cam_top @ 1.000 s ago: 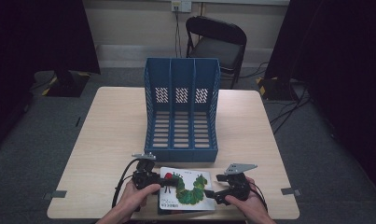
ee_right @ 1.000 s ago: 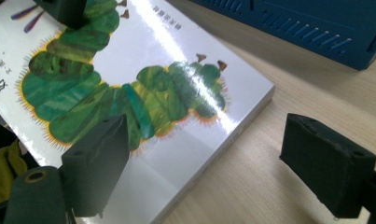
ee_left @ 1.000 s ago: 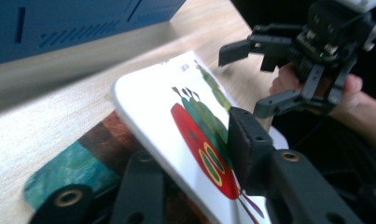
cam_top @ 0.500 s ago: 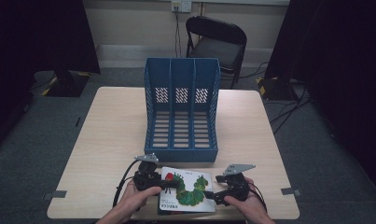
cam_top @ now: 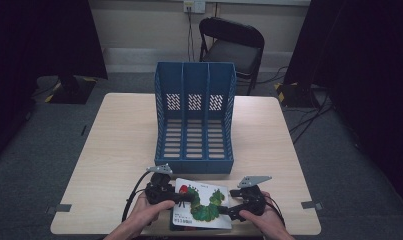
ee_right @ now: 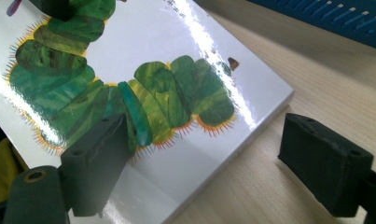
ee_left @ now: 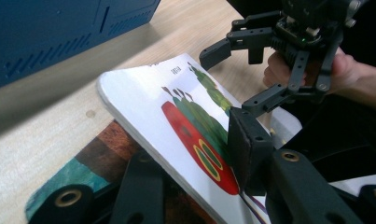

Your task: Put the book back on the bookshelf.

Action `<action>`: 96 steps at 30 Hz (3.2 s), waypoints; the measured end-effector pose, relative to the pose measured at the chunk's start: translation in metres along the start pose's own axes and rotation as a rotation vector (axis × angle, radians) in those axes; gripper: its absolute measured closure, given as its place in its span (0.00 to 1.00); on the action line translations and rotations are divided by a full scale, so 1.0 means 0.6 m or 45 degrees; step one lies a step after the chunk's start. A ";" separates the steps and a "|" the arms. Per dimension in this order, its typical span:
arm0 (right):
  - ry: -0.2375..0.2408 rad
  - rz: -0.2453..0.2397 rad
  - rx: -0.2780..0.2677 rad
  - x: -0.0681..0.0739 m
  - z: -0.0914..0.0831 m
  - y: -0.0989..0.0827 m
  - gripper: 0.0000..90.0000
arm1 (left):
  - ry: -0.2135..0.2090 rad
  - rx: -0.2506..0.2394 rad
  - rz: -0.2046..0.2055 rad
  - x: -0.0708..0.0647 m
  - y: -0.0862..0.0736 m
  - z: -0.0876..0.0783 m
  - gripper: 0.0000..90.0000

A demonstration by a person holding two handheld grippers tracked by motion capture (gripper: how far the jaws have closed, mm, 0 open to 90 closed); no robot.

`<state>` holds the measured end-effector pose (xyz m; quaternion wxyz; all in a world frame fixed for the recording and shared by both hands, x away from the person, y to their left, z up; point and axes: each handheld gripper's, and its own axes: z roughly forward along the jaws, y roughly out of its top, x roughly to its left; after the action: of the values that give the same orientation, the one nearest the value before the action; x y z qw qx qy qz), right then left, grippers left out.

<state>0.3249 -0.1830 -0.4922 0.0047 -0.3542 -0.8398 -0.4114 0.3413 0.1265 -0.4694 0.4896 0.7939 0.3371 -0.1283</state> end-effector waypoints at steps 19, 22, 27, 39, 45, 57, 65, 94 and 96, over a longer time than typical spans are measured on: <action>0.128 0.088 -0.040 -0.013 -0.005 0.001 0.16 | 0.032 -0.052 0.307 -0.034 0.000 -0.008 0.76; 0.159 0.101 -0.033 -0.015 -0.004 0.001 0.18 | 0.028 -0.053 0.323 -0.036 0.001 -0.009 0.76; 0.177 0.103 -0.113 -0.020 -0.024 0.004 0.29 | 0.024 -0.059 0.321 -0.034 0.000 -0.015 0.79; 0.167 0.029 -0.303 -0.008 -0.064 0.010 0.46 | 0.052 -0.080 0.323 -0.035 -0.002 -0.021 0.85; 0.194 -0.027 -0.386 0.000 -0.085 0.015 0.52 | 0.069 -0.034 0.362 -0.042 -0.008 -0.013 0.89; 0.209 -0.122 -0.350 0.003 -0.092 0.011 0.54 | 0.088 0.011 0.391 -0.054 -0.014 -0.015 0.86; 0.210 -0.144 -0.284 -0.001 -0.073 0.021 0.53 | 0.086 0.017 0.353 -0.045 -0.016 -0.011 0.85; 0.265 -0.276 -0.229 0.023 -0.077 0.023 0.83 | 0.312 -0.039 0.181 0.008 -0.022 -0.069 0.46; 0.273 -0.282 -0.225 0.025 -0.076 0.023 0.83 | 0.326 -0.005 0.203 0.005 -0.023 -0.055 0.46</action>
<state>0.3089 -0.2004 -0.4481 0.0177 -0.2127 -0.8289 -0.5171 0.3302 0.1602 -0.4649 0.4526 0.8271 0.3329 0.0140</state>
